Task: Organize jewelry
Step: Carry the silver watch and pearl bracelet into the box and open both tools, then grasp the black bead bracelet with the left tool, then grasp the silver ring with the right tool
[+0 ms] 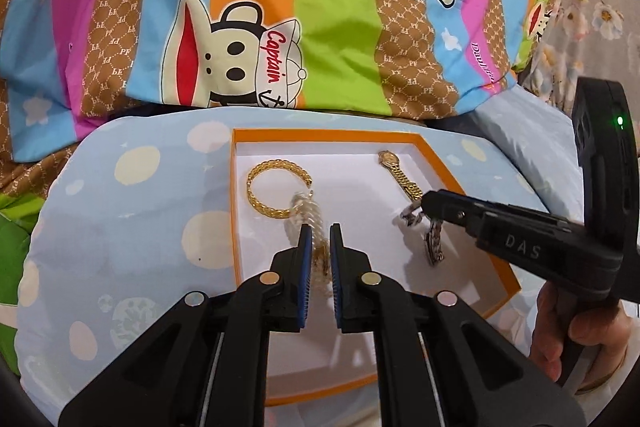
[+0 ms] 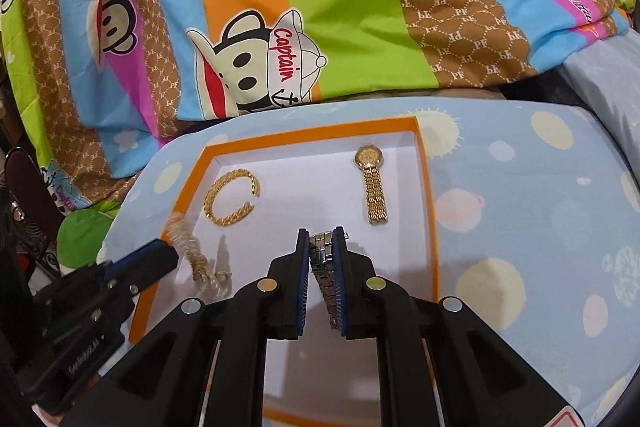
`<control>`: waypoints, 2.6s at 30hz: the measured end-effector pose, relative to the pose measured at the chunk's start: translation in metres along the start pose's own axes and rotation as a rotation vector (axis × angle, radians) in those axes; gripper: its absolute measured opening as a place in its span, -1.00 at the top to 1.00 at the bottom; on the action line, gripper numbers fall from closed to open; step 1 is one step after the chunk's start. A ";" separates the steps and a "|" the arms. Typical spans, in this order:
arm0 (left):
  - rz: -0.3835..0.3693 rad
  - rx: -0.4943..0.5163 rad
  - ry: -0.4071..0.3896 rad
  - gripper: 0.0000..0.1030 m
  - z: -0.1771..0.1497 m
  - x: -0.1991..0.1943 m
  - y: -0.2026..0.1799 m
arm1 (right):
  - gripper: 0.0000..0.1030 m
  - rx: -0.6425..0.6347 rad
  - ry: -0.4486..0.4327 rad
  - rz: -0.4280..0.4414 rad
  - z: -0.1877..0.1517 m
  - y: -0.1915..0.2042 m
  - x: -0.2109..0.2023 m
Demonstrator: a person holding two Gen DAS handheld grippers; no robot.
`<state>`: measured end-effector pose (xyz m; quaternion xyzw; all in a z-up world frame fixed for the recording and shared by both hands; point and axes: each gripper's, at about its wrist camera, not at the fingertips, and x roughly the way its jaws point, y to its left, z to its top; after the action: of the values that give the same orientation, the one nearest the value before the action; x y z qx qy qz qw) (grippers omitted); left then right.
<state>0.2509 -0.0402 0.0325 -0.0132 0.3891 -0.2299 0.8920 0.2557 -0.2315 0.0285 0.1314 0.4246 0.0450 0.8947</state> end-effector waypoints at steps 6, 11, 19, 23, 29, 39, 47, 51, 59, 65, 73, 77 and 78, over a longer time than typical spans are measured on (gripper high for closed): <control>0.003 -0.032 -0.040 0.17 0.003 -0.005 0.008 | 0.74 0.010 -0.083 0.003 0.012 0.002 -0.004; -0.006 -0.077 -0.133 0.03 0.012 -0.046 0.018 | 0.69 0.014 -0.179 0.026 0.011 0.000 -0.049; 0.072 -0.035 -0.159 -0.15 -0.024 -0.110 0.013 | 0.51 -0.024 -0.213 -0.033 -0.057 -0.006 -0.123; 0.064 -0.035 -0.081 -0.15 -0.057 -0.115 0.006 | 0.51 -0.020 -0.175 -0.074 -0.099 -0.012 -0.137; 0.047 -0.028 -0.004 -0.15 -0.101 -0.119 -0.013 | 0.51 -0.012 -0.104 -0.085 -0.152 -0.017 -0.143; 0.000 -0.022 0.107 -0.18 -0.136 -0.101 -0.056 | 0.51 0.020 -0.077 -0.113 -0.192 -0.028 -0.151; 0.096 0.059 0.139 -0.04 -0.147 -0.081 -0.073 | 0.51 0.031 -0.081 -0.107 -0.195 -0.032 -0.155; 0.112 0.072 0.124 0.37 -0.149 -0.081 -0.074 | 0.47 0.028 -0.072 -0.108 -0.193 -0.033 -0.151; 0.068 0.042 0.120 0.85 -0.148 -0.087 -0.067 | 0.43 0.003 -0.066 -0.088 -0.183 -0.023 -0.140; 0.076 0.018 0.101 0.86 -0.148 -0.105 -0.049 | 0.43 -0.045 -0.054 -0.086 -0.167 -0.009 -0.122; 0.091 0.000 0.114 0.86 -0.156 -0.101 -0.035 | 0.43 -0.044 -0.010 -0.111 -0.153 -0.008 -0.096; 0.086 -0.002 0.113 0.85 -0.157 -0.100 -0.035 | 0.43 -0.029 0.001 -0.097 -0.153 -0.011 -0.094; 0.083 -0.005 0.113 0.85 -0.157 -0.100 -0.034 | 0.43 -0.028 0.002 -0.096 -0.153 -0.011 -0.094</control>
<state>0.0682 -0.0043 -0.0014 0.0135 0.4396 -0.1921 0.8773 0.0774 -0.2301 0.0029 0.0981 0.4305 0.0083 0.8972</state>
